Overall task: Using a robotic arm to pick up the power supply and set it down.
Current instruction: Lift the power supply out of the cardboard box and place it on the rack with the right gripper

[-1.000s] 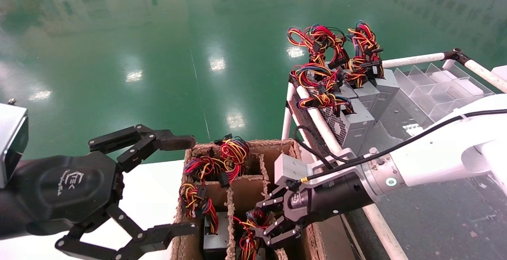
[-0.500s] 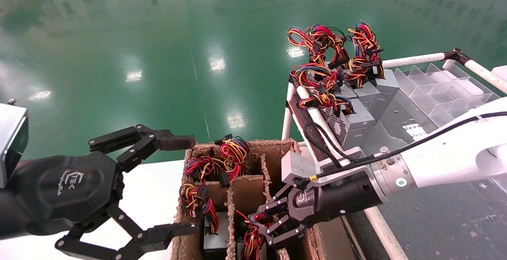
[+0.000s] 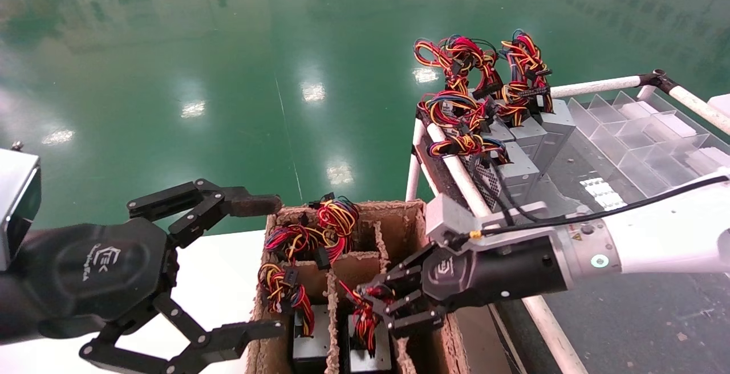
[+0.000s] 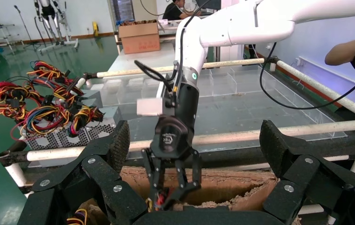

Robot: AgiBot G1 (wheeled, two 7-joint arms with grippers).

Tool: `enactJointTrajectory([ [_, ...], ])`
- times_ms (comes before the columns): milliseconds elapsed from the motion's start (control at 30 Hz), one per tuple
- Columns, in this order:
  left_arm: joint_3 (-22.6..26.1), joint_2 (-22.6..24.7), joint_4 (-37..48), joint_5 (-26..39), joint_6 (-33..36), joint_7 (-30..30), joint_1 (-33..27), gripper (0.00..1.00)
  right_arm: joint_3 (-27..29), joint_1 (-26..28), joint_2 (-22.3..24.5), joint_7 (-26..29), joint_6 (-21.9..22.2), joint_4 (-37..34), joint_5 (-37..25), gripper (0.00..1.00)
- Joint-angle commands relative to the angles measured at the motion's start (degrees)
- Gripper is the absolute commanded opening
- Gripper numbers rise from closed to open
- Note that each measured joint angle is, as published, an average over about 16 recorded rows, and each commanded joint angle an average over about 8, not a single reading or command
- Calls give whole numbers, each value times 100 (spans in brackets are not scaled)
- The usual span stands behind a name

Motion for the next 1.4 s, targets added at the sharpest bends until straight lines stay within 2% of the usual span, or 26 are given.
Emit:
enactJointTrajectory([
  [33, 0, 0, 0, 0, 0, 0, 0, 100, 6, -24, 59, -14, -3, 16, 164, 0],
  [733, 5, -2, 0, -3, -2, 3, -1, 100, 83, 164, 624, 542, 34, 166, 1687, 0],
  [1400, 9, -4, 0, -6, -4, 5, -2, 100, 70, 955, 1073, 974, 57, 28, 2191, 0],
])
